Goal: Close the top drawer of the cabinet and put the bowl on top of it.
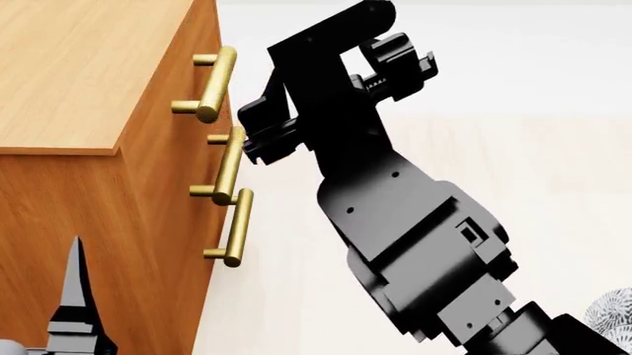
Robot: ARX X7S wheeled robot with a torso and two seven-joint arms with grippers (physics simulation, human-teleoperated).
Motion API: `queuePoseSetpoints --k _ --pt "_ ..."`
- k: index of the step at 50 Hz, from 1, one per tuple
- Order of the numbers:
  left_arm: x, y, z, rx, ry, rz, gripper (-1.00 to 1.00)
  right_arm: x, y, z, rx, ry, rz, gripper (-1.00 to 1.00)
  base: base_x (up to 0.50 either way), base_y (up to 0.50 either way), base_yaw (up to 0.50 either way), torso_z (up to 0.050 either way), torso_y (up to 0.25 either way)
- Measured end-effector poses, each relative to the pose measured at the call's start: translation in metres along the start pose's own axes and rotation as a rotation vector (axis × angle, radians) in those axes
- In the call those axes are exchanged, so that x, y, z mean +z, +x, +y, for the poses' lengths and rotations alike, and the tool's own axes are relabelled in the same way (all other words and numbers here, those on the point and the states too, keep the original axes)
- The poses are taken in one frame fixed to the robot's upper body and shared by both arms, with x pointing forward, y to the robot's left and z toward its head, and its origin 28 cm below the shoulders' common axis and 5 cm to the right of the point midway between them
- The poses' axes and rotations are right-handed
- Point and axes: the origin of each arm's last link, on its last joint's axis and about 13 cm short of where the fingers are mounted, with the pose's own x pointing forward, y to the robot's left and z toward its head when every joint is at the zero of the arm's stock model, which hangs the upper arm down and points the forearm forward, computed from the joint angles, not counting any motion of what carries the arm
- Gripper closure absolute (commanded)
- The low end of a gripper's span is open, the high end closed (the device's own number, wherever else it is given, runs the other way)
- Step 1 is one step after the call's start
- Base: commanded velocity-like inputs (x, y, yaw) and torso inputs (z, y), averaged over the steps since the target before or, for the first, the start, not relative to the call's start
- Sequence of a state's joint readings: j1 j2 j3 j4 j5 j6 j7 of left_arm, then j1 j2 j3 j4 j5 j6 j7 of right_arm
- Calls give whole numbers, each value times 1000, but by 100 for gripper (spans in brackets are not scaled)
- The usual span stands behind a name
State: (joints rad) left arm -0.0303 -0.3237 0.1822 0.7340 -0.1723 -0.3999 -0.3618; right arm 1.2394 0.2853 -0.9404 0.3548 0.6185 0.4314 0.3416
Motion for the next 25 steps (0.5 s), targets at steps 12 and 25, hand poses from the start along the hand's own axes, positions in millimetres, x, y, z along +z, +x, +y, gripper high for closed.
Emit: queuePoseSetpoints --k 12,25 --pt "1 -1 -1 -1 2 -1 -100 6 -17 -26 -44 -57 5 -100 0 0 0 0 0" --pt "1 -2 -1 1 -2 -3 -100 15 -53 -58 -79 -211 43 -100 0 0 0 0 0"
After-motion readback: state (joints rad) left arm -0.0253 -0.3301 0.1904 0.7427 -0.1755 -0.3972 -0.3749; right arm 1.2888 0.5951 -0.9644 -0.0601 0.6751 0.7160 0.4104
